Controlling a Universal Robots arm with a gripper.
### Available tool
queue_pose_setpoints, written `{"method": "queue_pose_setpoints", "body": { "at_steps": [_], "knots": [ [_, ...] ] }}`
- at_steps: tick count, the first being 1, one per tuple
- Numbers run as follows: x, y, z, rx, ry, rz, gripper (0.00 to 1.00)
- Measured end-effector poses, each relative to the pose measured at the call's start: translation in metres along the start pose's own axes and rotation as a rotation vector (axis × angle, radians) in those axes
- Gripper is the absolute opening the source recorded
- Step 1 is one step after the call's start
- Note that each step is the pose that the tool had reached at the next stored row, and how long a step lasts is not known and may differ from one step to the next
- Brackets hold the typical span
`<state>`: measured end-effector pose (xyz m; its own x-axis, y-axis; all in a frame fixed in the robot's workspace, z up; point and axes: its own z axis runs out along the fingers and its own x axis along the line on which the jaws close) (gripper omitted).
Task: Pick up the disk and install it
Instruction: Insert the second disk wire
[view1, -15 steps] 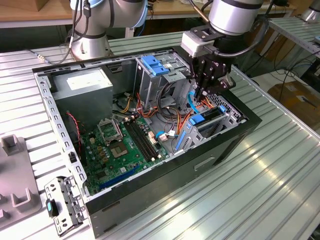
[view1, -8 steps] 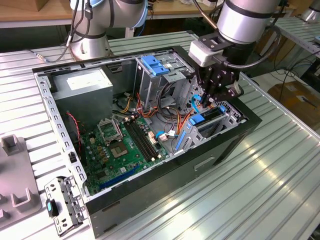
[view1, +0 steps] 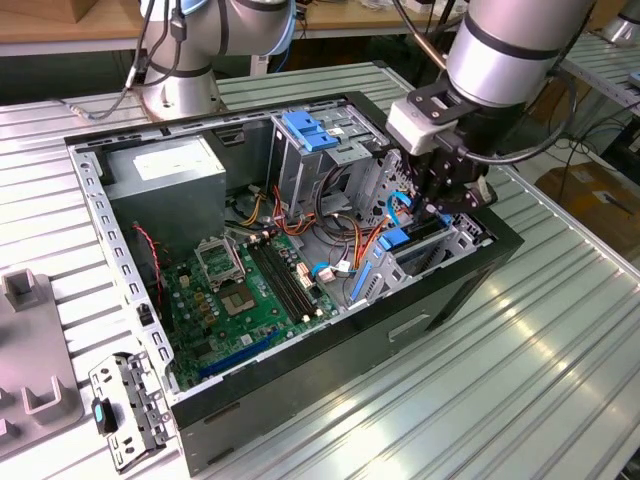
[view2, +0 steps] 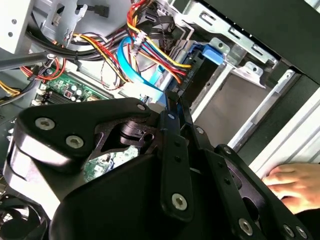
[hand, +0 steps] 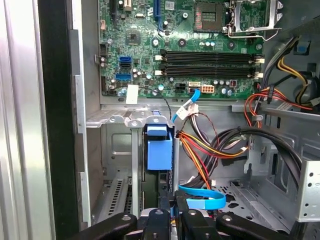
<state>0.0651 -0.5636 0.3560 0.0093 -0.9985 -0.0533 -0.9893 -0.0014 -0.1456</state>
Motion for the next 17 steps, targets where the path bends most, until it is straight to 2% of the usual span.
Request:
{"method": "queue_pose_setpoints", "body": {
  "at_steps": [1, 2, 4, 5, 6, 11, 17],
  "knots": [
    [0.0016, 0.0001, 0.0001, 0.0015, -0.0080, 0.001, 0.16],
    [0.0027, 0.0002, 0.0000, 0.0030, -0.0184, 0.003, 0.16],
    [0.0051, 0.0004, -0.0001, 0.0059, -0.0444, 0.006, 0.16],
    [0.0061, 0.0006, -0.0001, 0.0071, -0.0551, 0.008, 0.16],
    [0.0065, 0.0005, -0.0001, 0.0073, -0.0603, 0.008, 0.16],
    [0.0065, 0.0005, -0.0002, 0.0073, -0.0647, 0.009, 0.16],
    [0.0065, 0.0005, -0.0001, 0.0073, -0.0649, 0.009, 0.16]
  ]
}}
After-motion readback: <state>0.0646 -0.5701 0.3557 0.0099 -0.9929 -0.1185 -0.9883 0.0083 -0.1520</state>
